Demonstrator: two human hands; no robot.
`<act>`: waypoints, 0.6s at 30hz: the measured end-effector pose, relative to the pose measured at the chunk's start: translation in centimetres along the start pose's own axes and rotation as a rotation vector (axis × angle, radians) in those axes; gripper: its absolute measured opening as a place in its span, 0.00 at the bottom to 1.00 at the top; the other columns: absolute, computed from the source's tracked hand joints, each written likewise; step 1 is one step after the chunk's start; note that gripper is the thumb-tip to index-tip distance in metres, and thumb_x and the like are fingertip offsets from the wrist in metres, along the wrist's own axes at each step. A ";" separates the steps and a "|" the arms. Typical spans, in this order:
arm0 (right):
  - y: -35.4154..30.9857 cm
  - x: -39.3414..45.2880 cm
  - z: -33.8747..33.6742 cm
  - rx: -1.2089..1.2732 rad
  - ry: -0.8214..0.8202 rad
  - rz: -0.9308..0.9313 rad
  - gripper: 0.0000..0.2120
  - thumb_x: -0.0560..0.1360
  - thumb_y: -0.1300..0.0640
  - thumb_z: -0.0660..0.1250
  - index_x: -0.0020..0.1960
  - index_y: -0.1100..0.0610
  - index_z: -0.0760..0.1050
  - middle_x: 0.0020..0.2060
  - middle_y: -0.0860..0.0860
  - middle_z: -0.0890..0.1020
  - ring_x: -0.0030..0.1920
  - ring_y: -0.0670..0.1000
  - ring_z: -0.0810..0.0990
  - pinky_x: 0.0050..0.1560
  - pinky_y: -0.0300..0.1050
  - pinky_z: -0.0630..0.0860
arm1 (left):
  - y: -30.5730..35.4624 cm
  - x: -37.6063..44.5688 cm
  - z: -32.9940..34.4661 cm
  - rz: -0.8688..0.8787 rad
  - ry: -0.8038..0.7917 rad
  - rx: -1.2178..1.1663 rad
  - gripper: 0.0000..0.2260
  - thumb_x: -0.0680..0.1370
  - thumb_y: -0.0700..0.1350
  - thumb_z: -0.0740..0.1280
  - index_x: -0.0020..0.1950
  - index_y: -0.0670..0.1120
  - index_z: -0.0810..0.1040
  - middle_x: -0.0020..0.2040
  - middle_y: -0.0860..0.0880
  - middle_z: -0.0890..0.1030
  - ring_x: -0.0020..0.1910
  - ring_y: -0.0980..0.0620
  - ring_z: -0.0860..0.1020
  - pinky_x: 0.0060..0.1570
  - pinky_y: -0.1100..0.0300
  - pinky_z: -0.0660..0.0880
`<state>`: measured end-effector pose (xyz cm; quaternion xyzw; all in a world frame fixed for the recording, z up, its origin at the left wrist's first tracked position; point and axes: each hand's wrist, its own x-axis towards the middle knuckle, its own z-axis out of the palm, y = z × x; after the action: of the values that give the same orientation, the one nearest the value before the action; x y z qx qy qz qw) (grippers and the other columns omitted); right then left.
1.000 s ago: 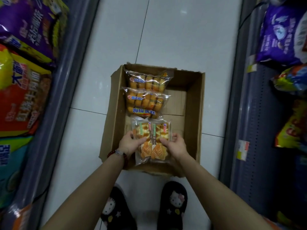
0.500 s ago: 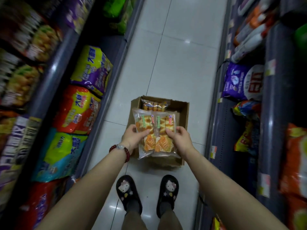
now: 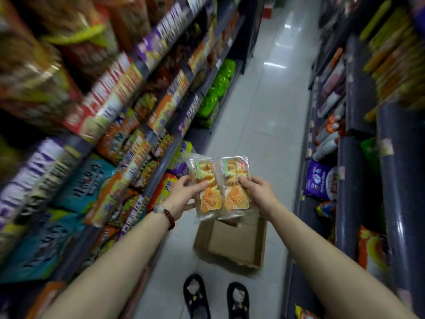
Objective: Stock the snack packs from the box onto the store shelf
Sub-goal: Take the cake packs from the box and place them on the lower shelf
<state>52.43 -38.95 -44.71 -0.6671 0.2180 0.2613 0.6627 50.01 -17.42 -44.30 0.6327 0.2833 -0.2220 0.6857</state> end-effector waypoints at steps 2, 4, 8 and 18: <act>-3.2 -1.7 1.5 -0.031 -0.056 -0.060 0.15 0.76 0.57 0.68 0.58 0.65 0.77 0.48 0.60 0.84 0.44 0.57 0.83 0.48 0.51 0.82 | 2.2 -2.8 -1.2 0.060 0.047 -0.037 0.23 0.70 0.45 0.75 0.62 0.45 0.72 0.55 0.45 0.82 0.48 0.51 0.82 0.37 0.56 0.79; -6.0 -3.3 3.0 -0.088 -0.125 -0.126 0.12 0.76 0.56 0.68 0.56 0.63 0.77 0.43 0.56 0.84 0.39 0.52 0.83 0.34 0.40 0.79 | 4.2 -5.4 -2.2 0.110 0.095 -0.076 0.20 0.72 0.43 0.73 0.61 0.46 0.72 0.54 0.47 0.81 0.47 0.53 0.81 0.40 0.56 0.80; -10.2 -6.1 5.3 -0.165 -0.257 -0.208 0.11 0.76 0.53 0.68 0.54 0.59 0.77 0.45 0.54 0.84 0.42 0.51 0.84 0.33 0.39 0.78 | 6.7 -10.3 -4.2 0.185 0.173 -0.154 0.25 0.72 0.44 0.74 0.66 0.47 0.70 0.55 0.46 0.81 0.51 0.49 0.81 0.46 0.51 0.79; -15.0 -12.1 10.9 -0.287 -0.519 -0.340 0.12 0.73 0.51 0.72 0.50 0.60 0.80 0.44 0.57 0.86 0.44 0.57 0.85 0.50 0.56 0.82 | 7.6 -21.3 -7.4 0.350 0.447 -0.277 0.17 0.72 0.44 0.74 0.58 0.48 0.73 0.53 0.45 0.82 0.52 0.47 0.81 0.51 0.47 0.79</act>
<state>52.02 -28.29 -25.31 -0.6916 -0.1111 0.3361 0.6296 38.43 -10.44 -24.69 0.6054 0.3414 0.0845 0.7140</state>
